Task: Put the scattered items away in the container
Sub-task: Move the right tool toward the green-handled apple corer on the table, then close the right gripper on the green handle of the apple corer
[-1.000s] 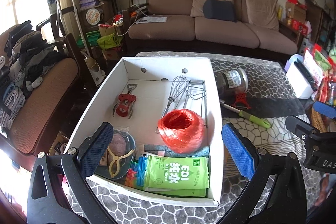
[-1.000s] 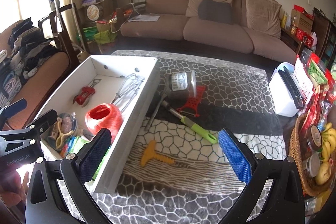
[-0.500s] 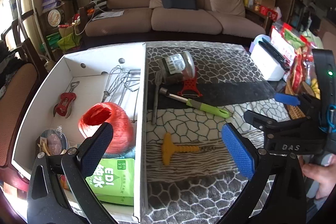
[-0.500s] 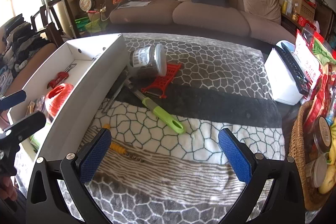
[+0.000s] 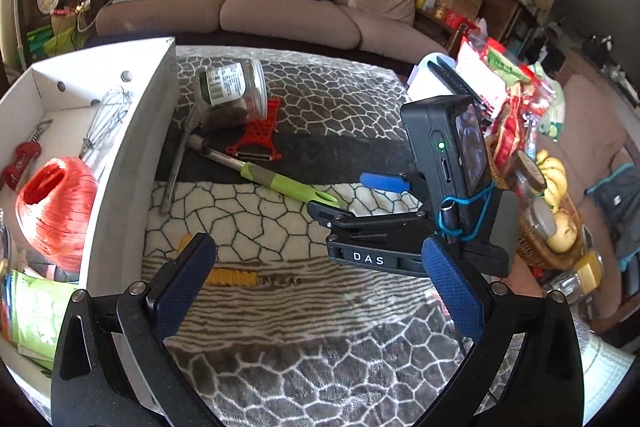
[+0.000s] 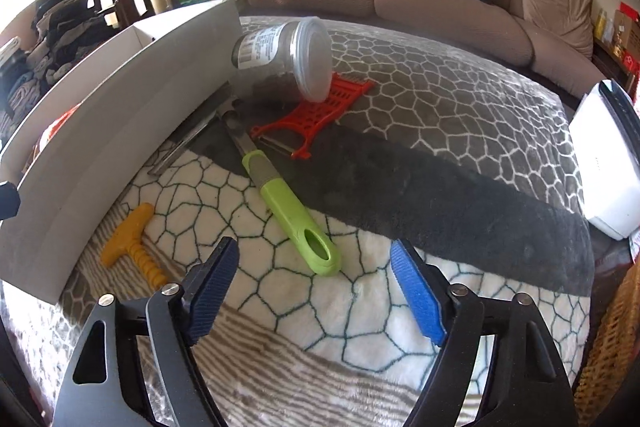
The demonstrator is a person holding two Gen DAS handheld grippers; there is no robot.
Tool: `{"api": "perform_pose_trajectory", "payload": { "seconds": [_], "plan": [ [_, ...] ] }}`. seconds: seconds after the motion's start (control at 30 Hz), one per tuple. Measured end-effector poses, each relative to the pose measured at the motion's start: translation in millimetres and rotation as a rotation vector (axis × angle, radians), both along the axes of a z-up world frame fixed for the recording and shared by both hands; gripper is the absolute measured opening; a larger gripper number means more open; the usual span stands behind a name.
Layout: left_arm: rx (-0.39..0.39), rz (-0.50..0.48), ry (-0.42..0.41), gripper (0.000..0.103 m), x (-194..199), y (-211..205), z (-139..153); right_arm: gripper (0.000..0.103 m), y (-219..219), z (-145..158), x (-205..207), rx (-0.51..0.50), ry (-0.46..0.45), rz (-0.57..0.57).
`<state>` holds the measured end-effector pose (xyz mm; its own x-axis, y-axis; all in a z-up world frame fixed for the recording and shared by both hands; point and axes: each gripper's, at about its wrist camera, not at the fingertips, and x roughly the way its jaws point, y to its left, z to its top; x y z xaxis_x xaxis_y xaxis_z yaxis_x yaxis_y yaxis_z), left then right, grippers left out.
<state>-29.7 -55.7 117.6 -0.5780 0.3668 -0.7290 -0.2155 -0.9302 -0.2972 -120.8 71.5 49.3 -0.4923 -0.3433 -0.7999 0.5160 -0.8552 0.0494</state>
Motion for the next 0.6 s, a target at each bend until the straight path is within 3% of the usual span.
{"api": "perform_pose_trajectory", "payload": {
  "seconds": [0.1, 0.17, 0.23, 0.4, 0.6],
  "plan": [
    [-0.002, 0.003, -0.035, 0.103, -7.1, -1.0, -17.0, 0.074, -10.8, -13.6, -8.3, 0.015, 0.004, 0.057],
    [-0.027, 0.000, -0.057, 0.103, -8.5, 1.5, -29.0, 0.060, -15.1, -21.8, -15.6, 0.020, 0.000, 0.069],
    [-0.037, 0.008, -0.067, 0.103, -8.9, 0.5, -35.9, 0.039, -15.6, -32.5, -26.3, 0.022, -0.040, 0.057],
    [0.046, 0.051, -0.127, 0.103, -16.1, -11.7, -44.4, 0.036, -9.9, -35.6, -28.4, -0.020, -0.056, 0.072],
    [0.156, 0.092, -0.246, 0.103, -33.0, -20.5, -49.6, 0.027, -6.2, -22.6, 2.9, -0.007, -0.093, 0.106]
  ]
}}
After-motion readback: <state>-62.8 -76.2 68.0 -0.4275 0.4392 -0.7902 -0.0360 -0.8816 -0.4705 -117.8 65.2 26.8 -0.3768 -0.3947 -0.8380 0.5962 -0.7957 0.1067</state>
